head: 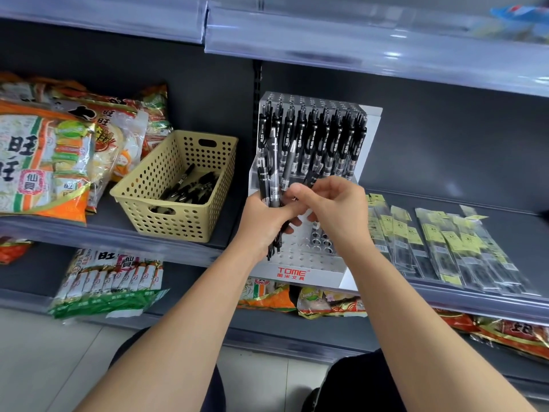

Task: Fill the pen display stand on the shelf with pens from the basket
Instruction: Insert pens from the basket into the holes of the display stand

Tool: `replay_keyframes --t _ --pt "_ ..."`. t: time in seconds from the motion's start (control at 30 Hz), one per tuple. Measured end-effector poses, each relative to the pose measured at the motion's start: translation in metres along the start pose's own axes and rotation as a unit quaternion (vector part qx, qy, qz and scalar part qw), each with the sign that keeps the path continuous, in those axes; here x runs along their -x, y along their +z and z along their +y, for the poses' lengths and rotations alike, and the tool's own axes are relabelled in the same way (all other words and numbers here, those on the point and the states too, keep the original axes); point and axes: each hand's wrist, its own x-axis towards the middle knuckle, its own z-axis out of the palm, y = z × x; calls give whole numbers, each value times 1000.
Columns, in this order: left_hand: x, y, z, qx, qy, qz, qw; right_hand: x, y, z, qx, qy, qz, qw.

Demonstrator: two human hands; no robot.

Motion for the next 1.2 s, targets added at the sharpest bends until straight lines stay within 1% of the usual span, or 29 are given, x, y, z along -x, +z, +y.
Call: replay_keyframes --t 0.07,0.13,0.2,0.27,0.33,0.47,0.53,0.63,0.73,0.83,0.97,1.2 --pt "-1 1 -2 14 -8 -10 1000 -4 -1 -3 1 12 25 1000" --pt "-1 1 -1 48 -20 -17 999 -7 -4 -6 -4 14 24 1000" --pt "-2 1 -1 62 -21 -9 998 -10 -4 -7 21 10 24 999" --pt "-1 2 -2 52 -16 4 999 -11 -4 -5 47 16 35 998" --pt "0 4 -1 45 -9 10 999 -12 -6 -6 47 22 42 998" --pt "0 0 0 71 -11 36 997 -17 -13 -12 54 28 42 997" --pt "-2 -3 -1 47 -17 57 997 -18 -15 -15 81 3 55 995" --pt "-3 -6 -4 -5 -22 75 997 -15 -15 -19 154 -43 64 985" --pt "-1 -9 -3 -22 -24 73 997 -11 -14 -18 208 -73 72 973" --pt "1 -11 -1 -48 -4 57 997 -10 -11 -14 224 -89 82 967" --pt "2 -14 -1 -56 -3 54 997 -10 -9 -11 243 -106 100 959" --pt "5 -17 1 -52 -4 26 998 -9 -1 -2 303 -94 65 946"
